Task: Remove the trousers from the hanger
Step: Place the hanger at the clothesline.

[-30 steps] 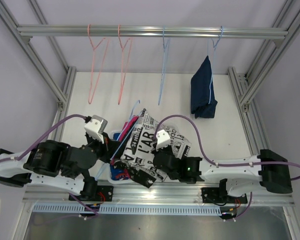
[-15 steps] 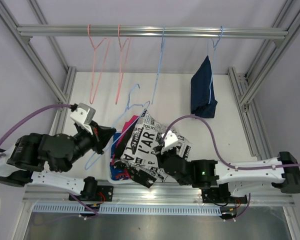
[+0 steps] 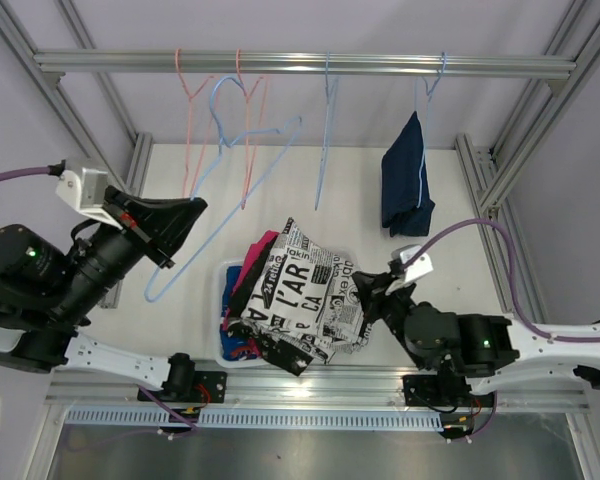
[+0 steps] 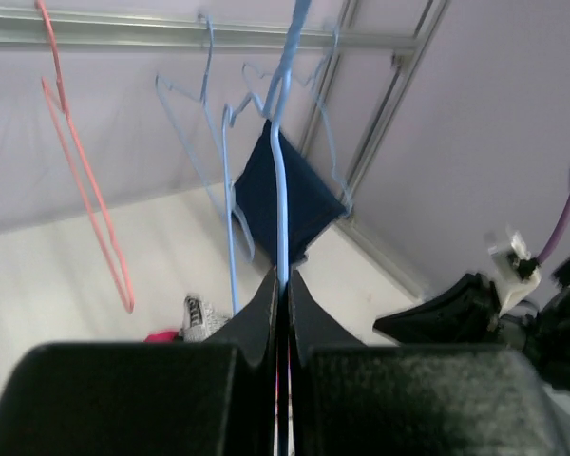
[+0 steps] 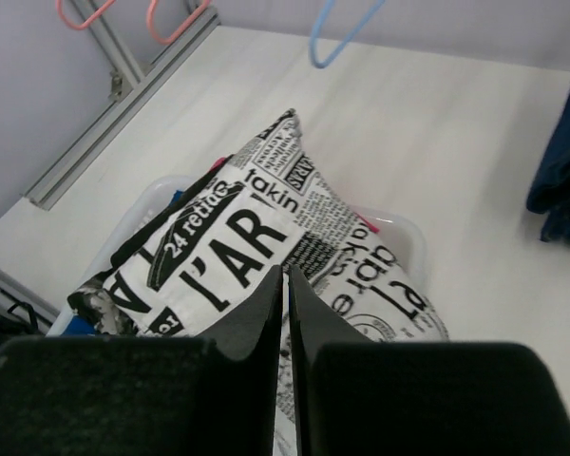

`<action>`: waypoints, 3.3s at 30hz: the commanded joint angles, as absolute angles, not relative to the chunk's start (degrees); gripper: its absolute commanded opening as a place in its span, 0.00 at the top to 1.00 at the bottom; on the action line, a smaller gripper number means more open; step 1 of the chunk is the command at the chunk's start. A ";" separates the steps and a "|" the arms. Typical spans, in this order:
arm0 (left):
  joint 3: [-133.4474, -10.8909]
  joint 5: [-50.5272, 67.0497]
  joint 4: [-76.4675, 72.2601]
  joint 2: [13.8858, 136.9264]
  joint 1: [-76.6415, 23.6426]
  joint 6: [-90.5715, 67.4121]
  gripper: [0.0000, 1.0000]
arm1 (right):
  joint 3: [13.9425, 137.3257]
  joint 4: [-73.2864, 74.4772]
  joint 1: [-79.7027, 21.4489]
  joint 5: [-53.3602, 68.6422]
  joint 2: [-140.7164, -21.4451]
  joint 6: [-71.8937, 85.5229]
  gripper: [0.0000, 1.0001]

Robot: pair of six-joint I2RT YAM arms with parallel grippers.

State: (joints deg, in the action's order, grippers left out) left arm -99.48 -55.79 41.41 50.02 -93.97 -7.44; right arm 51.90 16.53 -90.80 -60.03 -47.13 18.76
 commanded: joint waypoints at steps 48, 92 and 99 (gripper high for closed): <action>-118.21 -50.01 5.63 98.08 -68.82 2.11 0.99 | 55.46 69.00 -102.66 -69.96 -34.10 57.66 0.90; -123.40 -42.19 12.48 108.72 -58.54 -8.79 0.99 | 55.02 68.20 -103.97 -71.02 -35.51 57.13 0.91; -117.70 -41.22 12.57 105.92 -58.62 -10.98 0.99 | 55.02 68.20 -104.15 -71.19 -35.77 57.22 0.91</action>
State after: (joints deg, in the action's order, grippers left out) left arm -119.81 -42.85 13.04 108.73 -58.89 -8.69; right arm 55.16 69.12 -103.63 -68.53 -35.38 54.65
